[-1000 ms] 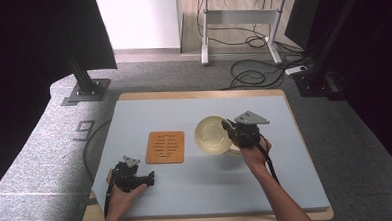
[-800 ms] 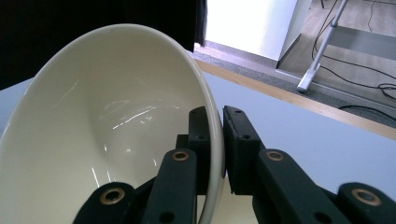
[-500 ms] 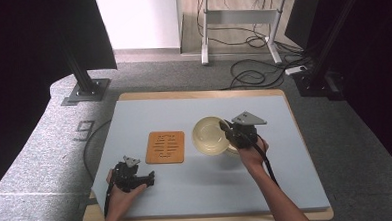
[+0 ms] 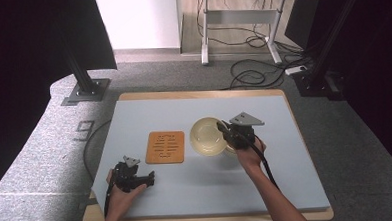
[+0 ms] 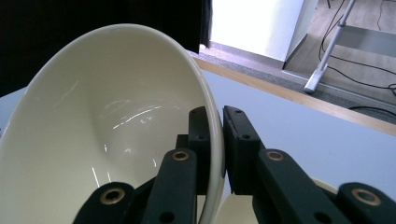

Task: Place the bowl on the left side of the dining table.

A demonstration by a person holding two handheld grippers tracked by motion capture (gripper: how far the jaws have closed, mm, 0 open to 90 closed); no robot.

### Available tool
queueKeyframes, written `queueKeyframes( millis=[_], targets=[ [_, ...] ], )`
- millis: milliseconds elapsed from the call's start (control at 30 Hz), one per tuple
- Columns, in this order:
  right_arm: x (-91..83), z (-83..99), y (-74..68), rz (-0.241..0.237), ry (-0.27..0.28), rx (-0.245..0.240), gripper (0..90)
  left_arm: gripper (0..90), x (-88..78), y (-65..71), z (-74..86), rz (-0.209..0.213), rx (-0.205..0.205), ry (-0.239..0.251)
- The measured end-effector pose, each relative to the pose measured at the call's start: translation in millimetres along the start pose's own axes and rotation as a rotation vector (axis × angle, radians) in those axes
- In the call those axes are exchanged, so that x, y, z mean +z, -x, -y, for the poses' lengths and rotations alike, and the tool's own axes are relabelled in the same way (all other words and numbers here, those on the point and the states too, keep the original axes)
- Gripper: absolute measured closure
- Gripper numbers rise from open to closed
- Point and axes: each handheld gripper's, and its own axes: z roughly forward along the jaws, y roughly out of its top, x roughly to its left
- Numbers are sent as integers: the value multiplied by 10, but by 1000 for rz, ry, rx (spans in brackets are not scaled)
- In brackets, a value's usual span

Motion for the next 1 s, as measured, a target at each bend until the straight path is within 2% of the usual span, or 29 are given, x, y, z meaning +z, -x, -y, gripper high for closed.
queueKeyframes(
  millis=[1000],
  targets=[
    [133,103,-141,-39,-9,-1,823,21,-1,-1,0,0,1,-1]
  ],
)
